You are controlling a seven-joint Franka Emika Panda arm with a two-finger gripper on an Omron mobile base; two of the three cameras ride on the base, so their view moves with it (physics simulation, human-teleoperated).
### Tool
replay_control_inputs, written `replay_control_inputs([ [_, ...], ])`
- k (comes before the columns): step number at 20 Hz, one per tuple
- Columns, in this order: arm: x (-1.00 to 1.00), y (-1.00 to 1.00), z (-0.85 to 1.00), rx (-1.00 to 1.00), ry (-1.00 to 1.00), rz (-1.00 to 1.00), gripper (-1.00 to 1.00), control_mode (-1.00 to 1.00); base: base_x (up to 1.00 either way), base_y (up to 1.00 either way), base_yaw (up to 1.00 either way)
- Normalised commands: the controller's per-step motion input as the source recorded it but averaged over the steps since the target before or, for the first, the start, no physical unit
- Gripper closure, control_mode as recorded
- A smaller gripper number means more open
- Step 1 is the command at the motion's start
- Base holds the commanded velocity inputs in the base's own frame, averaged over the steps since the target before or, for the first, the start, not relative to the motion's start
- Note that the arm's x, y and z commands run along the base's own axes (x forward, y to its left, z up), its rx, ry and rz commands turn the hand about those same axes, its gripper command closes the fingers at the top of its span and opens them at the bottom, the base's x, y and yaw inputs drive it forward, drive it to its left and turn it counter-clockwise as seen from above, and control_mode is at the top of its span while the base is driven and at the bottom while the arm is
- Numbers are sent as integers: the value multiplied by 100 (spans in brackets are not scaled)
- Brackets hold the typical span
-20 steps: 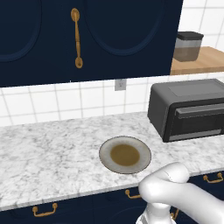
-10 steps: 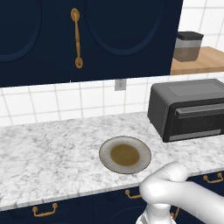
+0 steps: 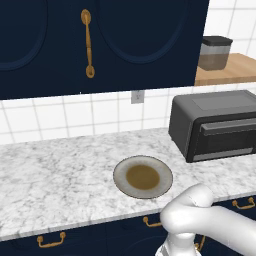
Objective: Pick up the kebab skewer and baguette bread, and place them inside the toaster oven. Close the toaster oven door and start by setting the timer.
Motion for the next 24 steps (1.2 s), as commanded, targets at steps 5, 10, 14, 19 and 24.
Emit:
replay_control_inputs([
  [5, 21, 0, 0, 3, 0, 0, -100, -100, 0, 0, 0],
  [10, 6, -4, 11, 10, 0, 0, -100, -100, 0, 0, 0],
  [14, 0, -9, 22, 10, 0, 0, -100, -100, 0, 0, 0],
  [19, 0, -6, 24, 5, 0, 0, -100, -100, 0, 0, 0],
  [24, 0, -32, 9, 6, 0, 0, -100, -100, 0, 0, 0],
])
